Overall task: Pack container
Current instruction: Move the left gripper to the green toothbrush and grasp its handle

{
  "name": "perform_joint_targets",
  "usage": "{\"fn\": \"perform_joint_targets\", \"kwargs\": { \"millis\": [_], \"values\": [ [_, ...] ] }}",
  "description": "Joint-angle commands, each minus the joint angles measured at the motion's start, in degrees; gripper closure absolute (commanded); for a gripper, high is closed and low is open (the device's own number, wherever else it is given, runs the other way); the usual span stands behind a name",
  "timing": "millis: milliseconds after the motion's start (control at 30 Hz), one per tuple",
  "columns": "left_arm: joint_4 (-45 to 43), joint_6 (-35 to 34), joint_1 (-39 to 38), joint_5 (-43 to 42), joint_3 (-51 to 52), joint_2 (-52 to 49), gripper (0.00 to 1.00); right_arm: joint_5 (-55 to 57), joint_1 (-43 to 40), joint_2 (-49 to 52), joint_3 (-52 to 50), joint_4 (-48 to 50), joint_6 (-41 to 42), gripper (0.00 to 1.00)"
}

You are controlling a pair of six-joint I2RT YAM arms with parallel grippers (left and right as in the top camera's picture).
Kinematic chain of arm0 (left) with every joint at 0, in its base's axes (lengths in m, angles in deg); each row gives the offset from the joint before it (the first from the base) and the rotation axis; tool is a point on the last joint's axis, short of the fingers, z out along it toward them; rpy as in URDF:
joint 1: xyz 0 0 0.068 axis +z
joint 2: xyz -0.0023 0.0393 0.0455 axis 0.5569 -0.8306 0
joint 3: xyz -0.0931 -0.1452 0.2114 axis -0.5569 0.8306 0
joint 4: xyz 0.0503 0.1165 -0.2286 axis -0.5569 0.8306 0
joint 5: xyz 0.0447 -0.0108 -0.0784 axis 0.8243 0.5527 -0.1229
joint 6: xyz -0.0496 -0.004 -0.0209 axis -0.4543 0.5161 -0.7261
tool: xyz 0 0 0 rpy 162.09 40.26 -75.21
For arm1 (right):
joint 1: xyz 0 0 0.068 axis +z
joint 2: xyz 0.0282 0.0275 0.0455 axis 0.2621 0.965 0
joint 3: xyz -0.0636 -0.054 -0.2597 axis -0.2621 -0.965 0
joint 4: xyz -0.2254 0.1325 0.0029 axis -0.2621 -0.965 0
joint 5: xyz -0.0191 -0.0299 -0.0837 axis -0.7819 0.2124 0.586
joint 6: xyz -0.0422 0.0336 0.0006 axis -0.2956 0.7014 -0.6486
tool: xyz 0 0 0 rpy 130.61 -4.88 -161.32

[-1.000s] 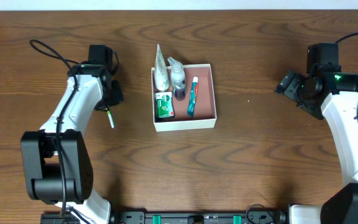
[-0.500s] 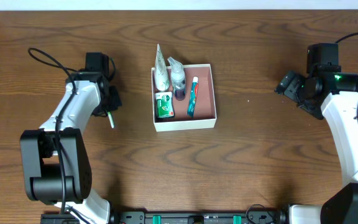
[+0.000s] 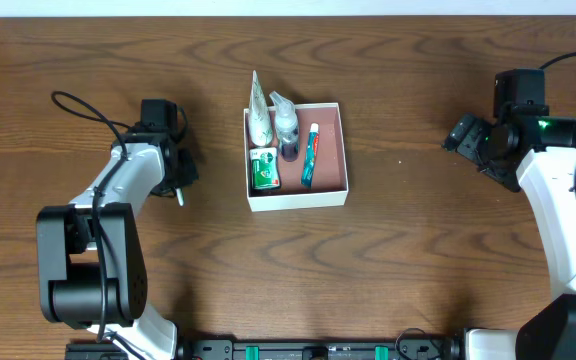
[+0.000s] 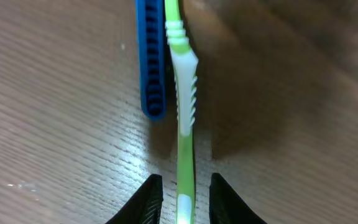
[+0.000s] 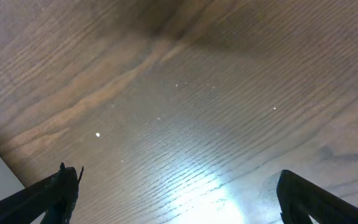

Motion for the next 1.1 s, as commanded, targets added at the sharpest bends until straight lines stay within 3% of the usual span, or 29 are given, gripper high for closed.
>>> {"fn": "perform_joint_targets", "kwargs": {
  "millis": [0, 767, 900, 933, 1067],
  "values": [
    [-0.6, 0.1, 0.3, -0.6, 0.6, -0.7, 0.74, 0.3, -0.2, 0.1, 0.1, -0.1, 0.7, 0.01],
    [-3.6, 0.1, 0.3, -0.6, 6.2, -0.7, 0.74, 0.3, -0.2, 0.1, 0.1, -0.1, 0.7, 0.01],
    [-4.3, 0.1, 0.3, -0.6, 6.2, -0.7, 0.81, 0.3, -0.2, 0.1, 0.1, -0.1, 0.7, 0.01],
    [-4.6, 0.1, 0.3, -0.6, 6.2, -0.7, 0.89, 0.3, -0.2, 0.1, 0.1, -0.1, 0.7, 0.01],
    [-5.2, 0.1, 0.3, -0.6, 6.2, -0.7, 0.94, 0.3, -0.2, 0.1, 0.1, -0.1, 0.7, 0.01]
  ]
}}
